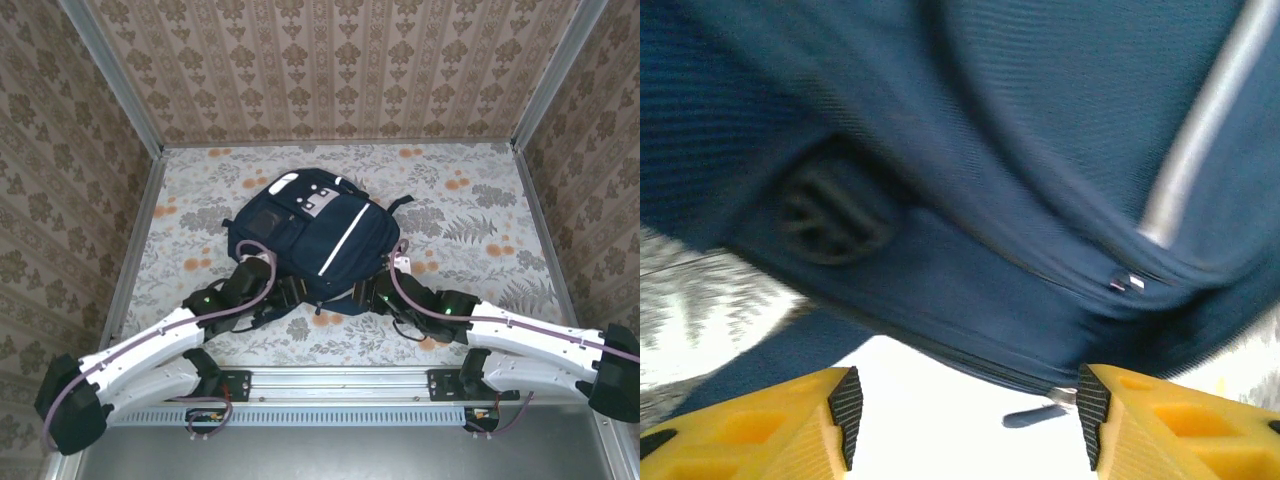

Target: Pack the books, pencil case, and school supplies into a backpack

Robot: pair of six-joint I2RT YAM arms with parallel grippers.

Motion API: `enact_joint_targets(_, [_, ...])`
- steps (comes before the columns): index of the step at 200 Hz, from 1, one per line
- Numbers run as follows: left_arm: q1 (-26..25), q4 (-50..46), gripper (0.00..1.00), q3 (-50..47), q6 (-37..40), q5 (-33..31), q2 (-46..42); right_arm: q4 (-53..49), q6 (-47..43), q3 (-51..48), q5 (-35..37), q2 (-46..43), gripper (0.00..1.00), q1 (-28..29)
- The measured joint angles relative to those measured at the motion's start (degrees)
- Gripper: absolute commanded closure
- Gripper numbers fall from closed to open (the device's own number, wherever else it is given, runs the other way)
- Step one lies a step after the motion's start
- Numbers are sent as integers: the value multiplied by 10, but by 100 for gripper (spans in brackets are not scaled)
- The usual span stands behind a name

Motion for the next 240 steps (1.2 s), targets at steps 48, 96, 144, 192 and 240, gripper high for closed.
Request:
enact_joint_targets(48, [57, 42, 41, -47, -69, 41, 23, -2, 26, 9, 86, 31, 52, 106])
enact_joint_targets(96, [59, 149, 41, -65, -124, 59, 85, 11, 40, 38, 129, 118, 58, 166])
enact_joint_targets(144, [58, 194, 76, -72, -161, 57, 120, 45, 40, 70, 137, 189, 59, 179])
enact_joint_targets(192, [50, 198, 100, -73, -185, 34, 118, 65, 40, 82, 137, 211, 60, 179])
enact_joint_targets(240, [29, 169, 100, -63, -205, 3, 91, 156, 40, 47, 119, 212, 60, 172])
